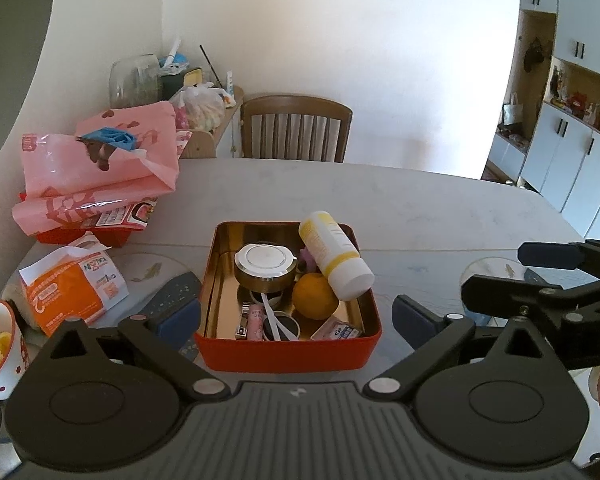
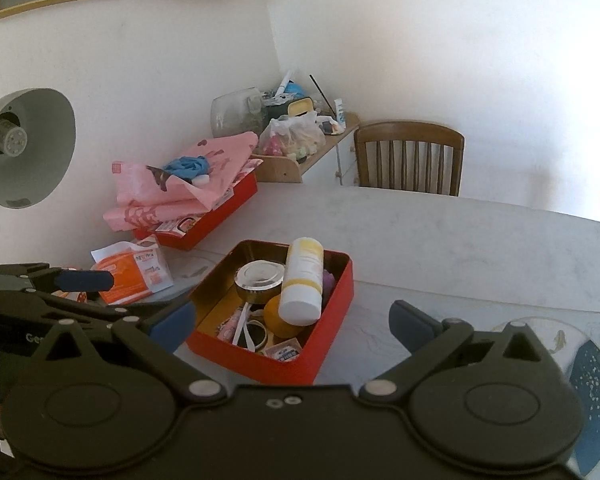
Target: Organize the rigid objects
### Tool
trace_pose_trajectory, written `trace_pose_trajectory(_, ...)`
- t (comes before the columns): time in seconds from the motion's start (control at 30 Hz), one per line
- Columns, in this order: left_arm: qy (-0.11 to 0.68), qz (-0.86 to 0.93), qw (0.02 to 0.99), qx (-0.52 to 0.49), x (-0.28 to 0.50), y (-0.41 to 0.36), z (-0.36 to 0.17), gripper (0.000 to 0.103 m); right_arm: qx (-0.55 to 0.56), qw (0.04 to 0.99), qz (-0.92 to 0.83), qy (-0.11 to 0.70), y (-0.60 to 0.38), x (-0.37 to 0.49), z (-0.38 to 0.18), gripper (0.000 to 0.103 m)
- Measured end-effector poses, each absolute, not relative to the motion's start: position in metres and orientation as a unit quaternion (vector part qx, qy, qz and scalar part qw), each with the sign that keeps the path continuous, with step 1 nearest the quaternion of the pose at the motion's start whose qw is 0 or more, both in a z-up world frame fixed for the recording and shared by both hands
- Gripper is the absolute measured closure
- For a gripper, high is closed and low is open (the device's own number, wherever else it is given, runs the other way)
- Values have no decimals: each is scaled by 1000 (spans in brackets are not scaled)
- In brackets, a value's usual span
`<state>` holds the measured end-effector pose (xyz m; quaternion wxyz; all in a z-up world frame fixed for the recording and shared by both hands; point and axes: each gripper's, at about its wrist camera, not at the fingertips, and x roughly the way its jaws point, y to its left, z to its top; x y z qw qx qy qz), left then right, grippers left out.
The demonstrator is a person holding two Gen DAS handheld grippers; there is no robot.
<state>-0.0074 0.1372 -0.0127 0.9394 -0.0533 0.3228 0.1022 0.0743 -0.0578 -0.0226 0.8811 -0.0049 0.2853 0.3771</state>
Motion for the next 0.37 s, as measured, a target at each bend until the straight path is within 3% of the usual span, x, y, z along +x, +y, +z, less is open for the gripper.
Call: trace_pose_trajectory(0.37,326,112,937,-58,0,120,-12,1,1,884,370,286,-83,86,-25,0)
